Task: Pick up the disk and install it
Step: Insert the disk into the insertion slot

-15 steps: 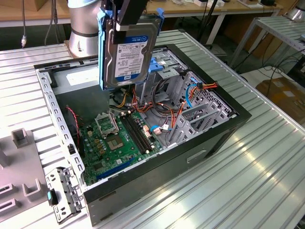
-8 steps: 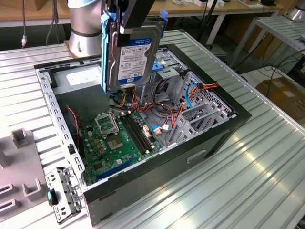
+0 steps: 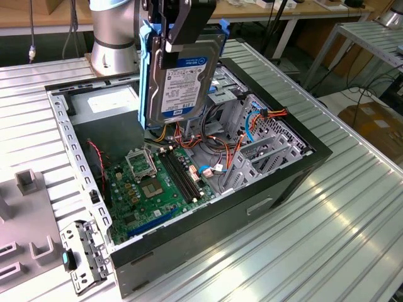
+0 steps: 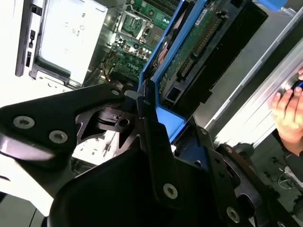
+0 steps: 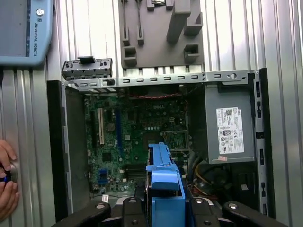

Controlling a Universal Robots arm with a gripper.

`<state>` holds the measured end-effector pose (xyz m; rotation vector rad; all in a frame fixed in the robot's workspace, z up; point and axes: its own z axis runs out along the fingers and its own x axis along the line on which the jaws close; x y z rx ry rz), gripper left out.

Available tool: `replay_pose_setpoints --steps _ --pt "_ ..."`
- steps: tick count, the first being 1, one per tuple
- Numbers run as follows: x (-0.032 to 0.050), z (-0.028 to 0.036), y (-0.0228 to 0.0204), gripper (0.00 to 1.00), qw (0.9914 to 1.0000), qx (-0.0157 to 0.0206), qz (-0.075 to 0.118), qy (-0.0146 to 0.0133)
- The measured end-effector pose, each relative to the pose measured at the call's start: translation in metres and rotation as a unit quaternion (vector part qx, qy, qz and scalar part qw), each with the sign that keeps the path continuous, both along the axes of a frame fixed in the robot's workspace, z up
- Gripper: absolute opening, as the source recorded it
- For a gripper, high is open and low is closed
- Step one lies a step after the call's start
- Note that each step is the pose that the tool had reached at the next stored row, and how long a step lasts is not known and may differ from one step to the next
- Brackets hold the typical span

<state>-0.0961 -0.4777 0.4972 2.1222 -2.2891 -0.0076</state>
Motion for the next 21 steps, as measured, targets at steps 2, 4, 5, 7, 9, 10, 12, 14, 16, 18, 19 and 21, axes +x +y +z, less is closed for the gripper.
replay_pose_setpoints --steps 2,4,5,7,9,10,12,14,16,18,19,21 --pt "0.0015 0.0 -0.0028 0.37 1.0 -0.0002 0.0 0.0001" --pt "0.0048 -0.0002 -0.0038 0.37 1.0 -0.0002 0.0 0.0" --pt "0.0093 -0.0003 -0.0043 0.37 1.0 -0.0003 0.0 0.0" --pt "0.0163 -0.0004 -0.0048 0.37 1.0 -0.0004 0.0 0.0" --pt "0.0285 -0.0005 -0.0051 0.37 1.0 -0.0006 0.0 0.0001" --pt "0.0353 -0.0006 -0.0051 0.37 1.0 -0.0006 0.0 0.0001" --pt "0.0423 -0.0007 -0.0052 0.37 1.0 -0.0006 0.0 0.0001" --pt "0.053 -0.0007 -0.0053 0.37 1.0 -0.0006 0.0 0.0001" --pt "0.0536 -0.0008 -0.0053 0.37 1.0 -0.0005 0.0 0.0001" --pt "0.0537 -0.0008 -0.0052 0.37 1.0 -0.0006 0.0 0.0001" --pt "0.0538 -0.0008 -0.0052 0.37 1.0 -0.0006 0.0 0.0001" --pt "0.0538 -0.0008 -0.0052 0.37 1.0 -0.0006 0.0 0.0001"
